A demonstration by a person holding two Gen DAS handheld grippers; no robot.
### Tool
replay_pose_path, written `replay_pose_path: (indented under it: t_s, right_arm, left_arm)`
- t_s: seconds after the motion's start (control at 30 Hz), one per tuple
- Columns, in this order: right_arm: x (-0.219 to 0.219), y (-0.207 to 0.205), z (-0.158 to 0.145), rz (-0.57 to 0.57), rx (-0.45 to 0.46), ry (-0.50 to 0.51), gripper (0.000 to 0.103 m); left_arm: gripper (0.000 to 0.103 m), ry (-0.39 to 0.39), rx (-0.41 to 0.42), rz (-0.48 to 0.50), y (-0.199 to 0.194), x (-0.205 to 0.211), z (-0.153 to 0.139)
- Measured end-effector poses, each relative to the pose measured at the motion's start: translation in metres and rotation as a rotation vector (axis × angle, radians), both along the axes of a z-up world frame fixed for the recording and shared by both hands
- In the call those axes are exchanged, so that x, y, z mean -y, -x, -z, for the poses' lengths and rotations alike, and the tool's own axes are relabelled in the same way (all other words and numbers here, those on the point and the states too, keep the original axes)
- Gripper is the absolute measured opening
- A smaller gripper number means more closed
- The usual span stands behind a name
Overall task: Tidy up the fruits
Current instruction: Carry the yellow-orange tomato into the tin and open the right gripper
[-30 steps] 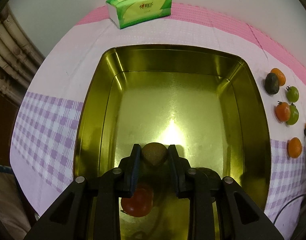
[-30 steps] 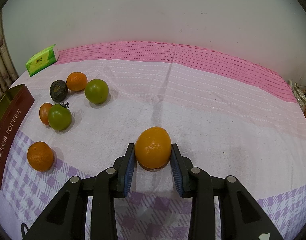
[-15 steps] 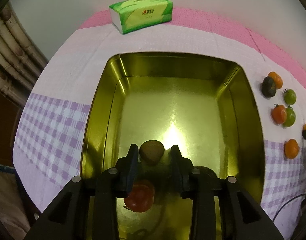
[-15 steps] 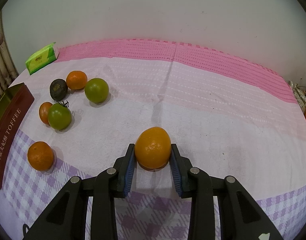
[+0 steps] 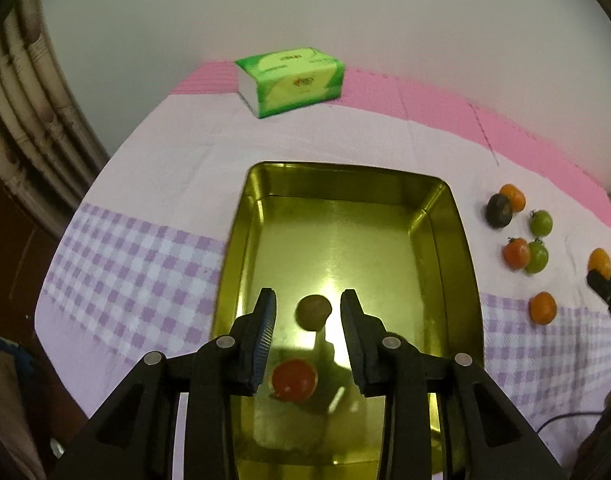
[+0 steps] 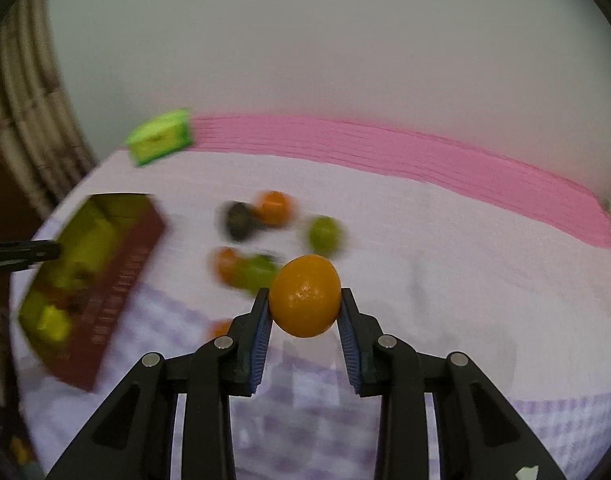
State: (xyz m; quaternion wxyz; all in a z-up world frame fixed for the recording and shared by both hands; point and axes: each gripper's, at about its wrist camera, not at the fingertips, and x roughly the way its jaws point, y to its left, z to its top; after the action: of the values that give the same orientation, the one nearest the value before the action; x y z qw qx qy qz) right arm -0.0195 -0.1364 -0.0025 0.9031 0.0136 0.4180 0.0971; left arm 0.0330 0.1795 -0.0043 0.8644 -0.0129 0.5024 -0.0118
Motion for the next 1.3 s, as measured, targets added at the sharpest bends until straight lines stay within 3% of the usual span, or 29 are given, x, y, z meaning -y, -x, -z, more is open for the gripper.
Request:
replay_pose_path:
  t_s: [0.2, 0.4, 0.53, 0.8, 1.13, 1.3]
  right_arm:
    - [-0.094, 0.004, -0.011, -0.237, -0.020, -0.069, 0.030]
    - [-0.171, 0.011, -0.004, -0.409, -0.080, -0.072, 0.030]
    - [-0.205, 0.013, 0.015, -0.473, -0.152, -0.033, 0.030]
    - [-0.225, 0.006, 0.039, -0.473, -0.242, 0.024, 0.030]
    - [-0.236, 0.004, 0.050, -0.470, -0.220, 0.103, 0.033]
    - [-0.231, 0.004, 0.045, -0.458, -0.208, 0.079, 0.033]
  left_arm:
    - [0.035, 0.006, -0.007, -0.047, 0.023, -0.027, -0.007]
    - [0.036, 0.012, -0.006, -0.116, 0.043, -0.050, -0.014]
    - [0.047, 0.020, -0.017, -0.153, 0.054, -0.061, -0.013]
    - [0.051, 0.035, -0.022, -0.169, 0.054, -0.067, -0.010]
    - [0.056, 0.036, -0.035, -0.152, 0.052, -0.063, -0.006]
    - [0.057, 0.039, -0.040, -0.153, 0.051, -0.062, -0.005]
